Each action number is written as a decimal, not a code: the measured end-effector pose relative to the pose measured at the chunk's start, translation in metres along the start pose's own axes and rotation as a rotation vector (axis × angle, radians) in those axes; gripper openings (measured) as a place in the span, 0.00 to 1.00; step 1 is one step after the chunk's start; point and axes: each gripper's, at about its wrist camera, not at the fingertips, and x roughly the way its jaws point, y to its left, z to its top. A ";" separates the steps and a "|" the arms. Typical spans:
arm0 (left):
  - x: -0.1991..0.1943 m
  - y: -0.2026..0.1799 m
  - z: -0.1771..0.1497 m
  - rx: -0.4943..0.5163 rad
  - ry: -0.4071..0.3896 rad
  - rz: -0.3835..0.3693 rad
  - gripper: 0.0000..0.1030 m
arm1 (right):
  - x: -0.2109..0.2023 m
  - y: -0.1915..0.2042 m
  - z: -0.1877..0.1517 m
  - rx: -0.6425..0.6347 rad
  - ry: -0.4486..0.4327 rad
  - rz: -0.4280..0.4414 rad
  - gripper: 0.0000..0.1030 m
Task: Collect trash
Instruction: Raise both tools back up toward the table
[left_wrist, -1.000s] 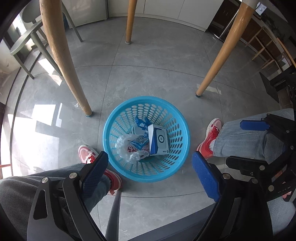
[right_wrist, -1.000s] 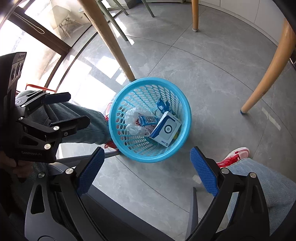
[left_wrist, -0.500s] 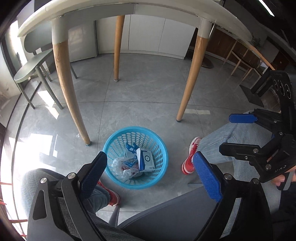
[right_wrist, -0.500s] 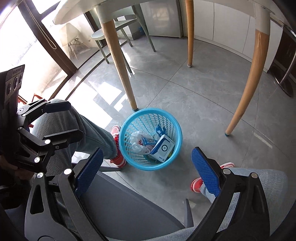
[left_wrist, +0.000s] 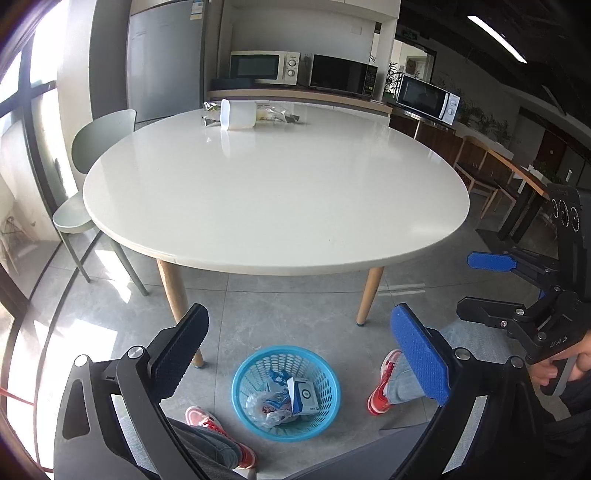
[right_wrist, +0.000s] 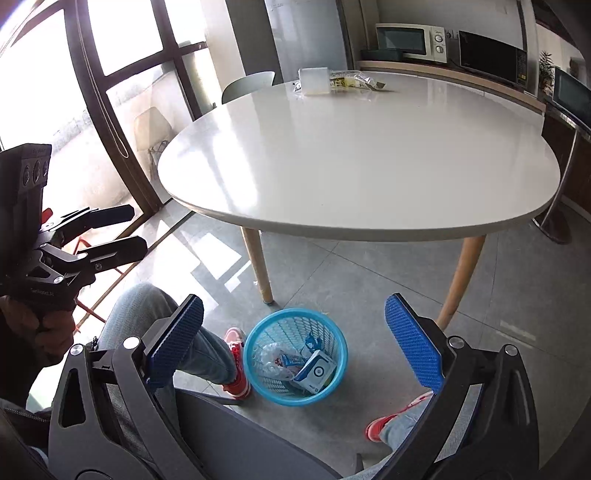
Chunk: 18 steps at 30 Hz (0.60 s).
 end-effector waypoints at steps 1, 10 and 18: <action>0.001 0.000 0.005 0.008 -0.005 0.004 0.94 | -0.001 -0.001 0.006 -0.005 -0.009 -0.003 0.92; 0.011 0.008 0.052 0.010 -0.043 0.053 0.94 | 0.013 -0.019 0.058 -0.007 -0.046 -0.052 0.92; 0.032 0.023 0.091 0.014 -0.061 0.106 0.94 | 0.037 -0.032 0.103 -0.026 -0.060 -0.070 0.92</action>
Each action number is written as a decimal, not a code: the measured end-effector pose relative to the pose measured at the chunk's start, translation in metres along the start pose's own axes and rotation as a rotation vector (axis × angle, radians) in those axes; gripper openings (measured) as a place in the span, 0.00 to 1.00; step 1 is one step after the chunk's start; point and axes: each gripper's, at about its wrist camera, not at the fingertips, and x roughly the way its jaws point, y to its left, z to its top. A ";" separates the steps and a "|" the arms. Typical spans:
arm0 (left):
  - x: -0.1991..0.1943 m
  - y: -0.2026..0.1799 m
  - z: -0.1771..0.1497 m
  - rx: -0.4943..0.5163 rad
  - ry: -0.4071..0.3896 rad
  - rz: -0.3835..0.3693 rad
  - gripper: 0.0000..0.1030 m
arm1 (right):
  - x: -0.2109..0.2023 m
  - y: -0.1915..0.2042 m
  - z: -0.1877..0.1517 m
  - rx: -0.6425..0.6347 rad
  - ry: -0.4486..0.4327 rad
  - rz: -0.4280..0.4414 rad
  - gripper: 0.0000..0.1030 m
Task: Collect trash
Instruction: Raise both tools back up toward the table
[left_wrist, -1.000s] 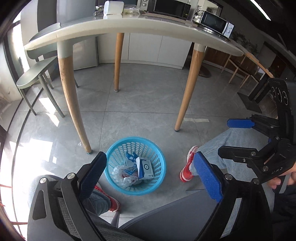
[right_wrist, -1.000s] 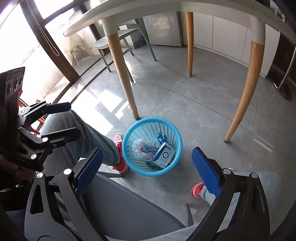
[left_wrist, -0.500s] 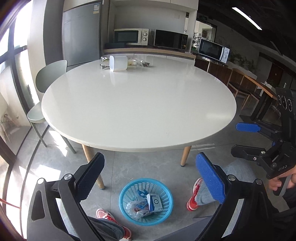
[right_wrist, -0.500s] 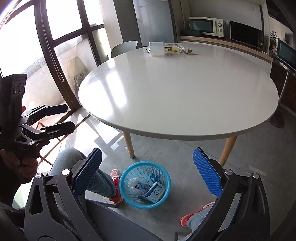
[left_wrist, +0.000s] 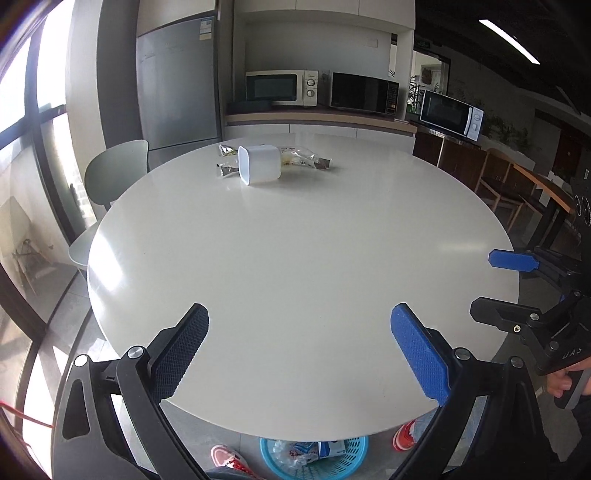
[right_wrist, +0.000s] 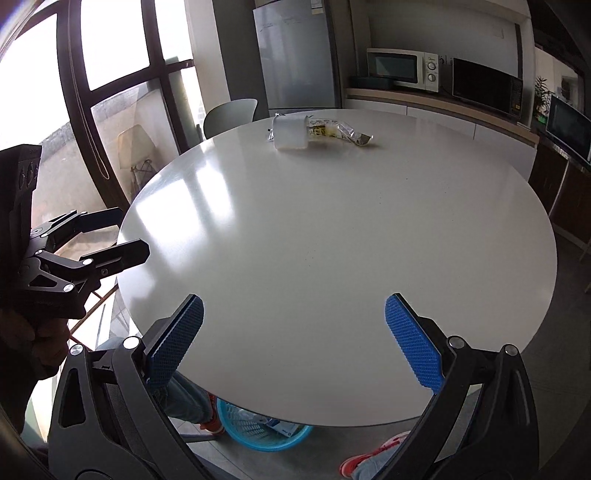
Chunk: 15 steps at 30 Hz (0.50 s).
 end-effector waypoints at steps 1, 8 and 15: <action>0.004 0.003 0.005 0.002 -0.003 0.002 0.94 | 0.004 -0.002 0.006 -0.006 -0.002 -0.005 0.92; 0.037 0.018 0.039 -0.002 -0.003 -0.006 0.94 | 0.041 -0.020 0.052 -0.031 0.002 -0.031 0.92; 0.083 0.037 0.083 -0.010 -0.007 -0.021 0.94 | 0.097 -0.042 0.107 -0.054 0.028 -0.044 0.92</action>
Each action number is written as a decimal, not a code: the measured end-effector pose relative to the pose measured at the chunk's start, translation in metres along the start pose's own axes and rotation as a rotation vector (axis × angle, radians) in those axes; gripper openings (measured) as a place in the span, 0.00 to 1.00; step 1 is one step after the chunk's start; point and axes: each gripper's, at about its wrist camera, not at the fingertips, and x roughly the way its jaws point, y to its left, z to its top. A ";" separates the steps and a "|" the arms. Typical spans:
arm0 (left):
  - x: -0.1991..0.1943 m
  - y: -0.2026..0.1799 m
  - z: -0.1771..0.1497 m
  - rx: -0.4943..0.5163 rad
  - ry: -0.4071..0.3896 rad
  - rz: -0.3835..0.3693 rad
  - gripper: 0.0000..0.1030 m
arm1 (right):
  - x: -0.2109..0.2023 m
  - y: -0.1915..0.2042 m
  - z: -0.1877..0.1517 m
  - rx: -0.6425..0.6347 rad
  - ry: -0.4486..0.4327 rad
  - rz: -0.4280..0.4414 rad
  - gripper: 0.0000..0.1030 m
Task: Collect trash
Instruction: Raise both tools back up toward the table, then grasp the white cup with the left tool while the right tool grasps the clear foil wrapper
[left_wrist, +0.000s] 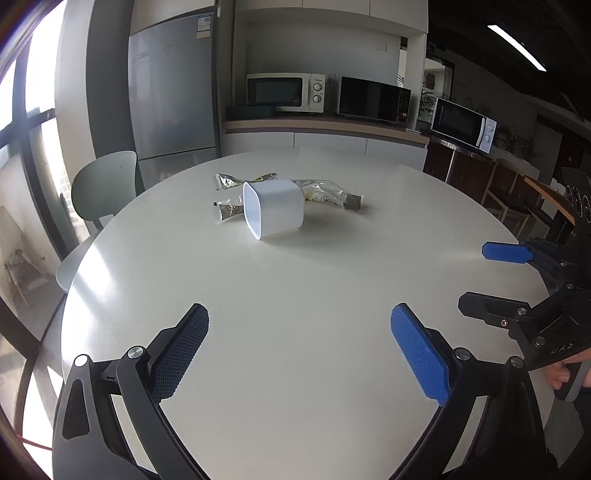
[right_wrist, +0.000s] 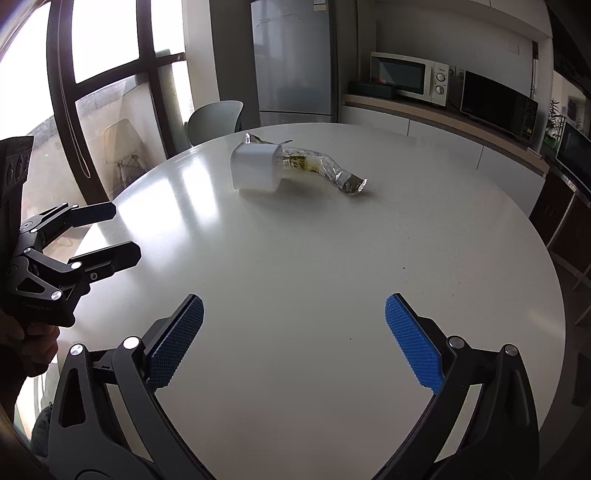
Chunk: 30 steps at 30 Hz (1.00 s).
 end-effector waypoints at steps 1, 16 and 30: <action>0.009 0.004 0.006 -0.003 0.004 -0.004 0.94 | 0.009 -0.003 0.007 -0.004 0.001 0.001 0.92; 0.112 0.030 0.072 0.016 0.061 -0.018 0.94 | 0.136 -0.037 0.110 -0.070 0.069 -0.025 0.92; 0.137 0.035 0.075 -0.018 0.154 -0.053 0.13 | 0.176 -0.031 0.122 -0.074 0.146 0.081 0.12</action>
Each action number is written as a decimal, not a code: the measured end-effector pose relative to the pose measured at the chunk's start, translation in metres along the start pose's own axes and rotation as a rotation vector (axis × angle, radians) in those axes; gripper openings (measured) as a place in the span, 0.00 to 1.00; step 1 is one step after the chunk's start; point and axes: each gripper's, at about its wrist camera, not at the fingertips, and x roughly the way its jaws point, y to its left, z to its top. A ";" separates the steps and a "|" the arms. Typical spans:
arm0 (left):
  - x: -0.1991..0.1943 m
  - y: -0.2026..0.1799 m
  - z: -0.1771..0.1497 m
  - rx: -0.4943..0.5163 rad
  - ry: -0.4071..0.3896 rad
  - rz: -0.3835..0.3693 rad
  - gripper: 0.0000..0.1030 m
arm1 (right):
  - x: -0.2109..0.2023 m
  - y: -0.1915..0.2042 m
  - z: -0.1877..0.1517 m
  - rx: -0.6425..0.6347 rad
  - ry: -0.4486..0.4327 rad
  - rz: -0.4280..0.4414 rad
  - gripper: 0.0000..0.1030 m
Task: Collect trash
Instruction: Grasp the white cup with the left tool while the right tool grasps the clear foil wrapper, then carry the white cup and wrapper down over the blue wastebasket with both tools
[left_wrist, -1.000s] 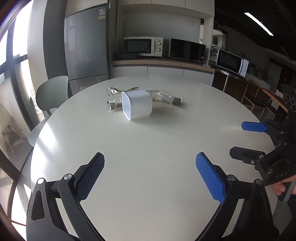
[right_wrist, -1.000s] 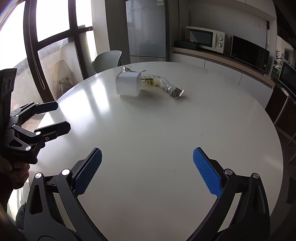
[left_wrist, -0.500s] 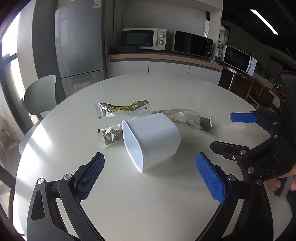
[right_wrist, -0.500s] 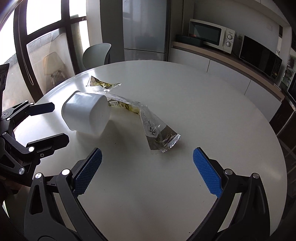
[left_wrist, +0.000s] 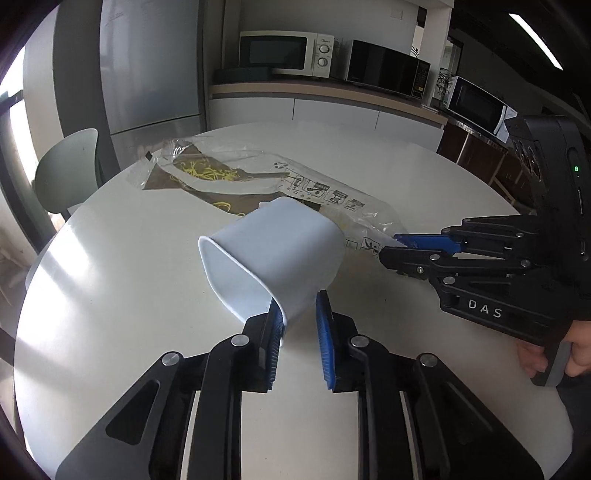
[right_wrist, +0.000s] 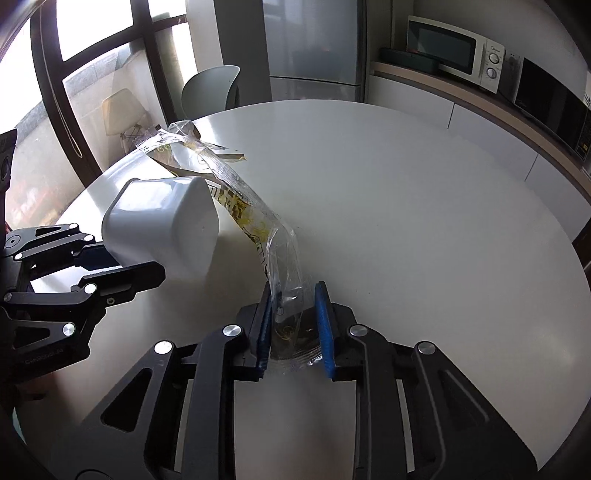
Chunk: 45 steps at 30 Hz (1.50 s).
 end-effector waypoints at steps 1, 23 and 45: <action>-0.002 -0.001 -0.002 -0.001 -0.001 -0.003 0.07 | -0.003 0.002 -0.002 -0.002 -0.001 0.002 0.08; -0.132 -0.037 -0.069 0.006 -0.072 -0.002 0.02 | -0.146 0.055 -0.084 0.045 -0.084 0.026 0.04; -0.255 -0.099 -0.204 0.060 -0.136 -0.061 0.02 | -0.276 0.140 -0.265 0.061 -0.143 0.100 0.04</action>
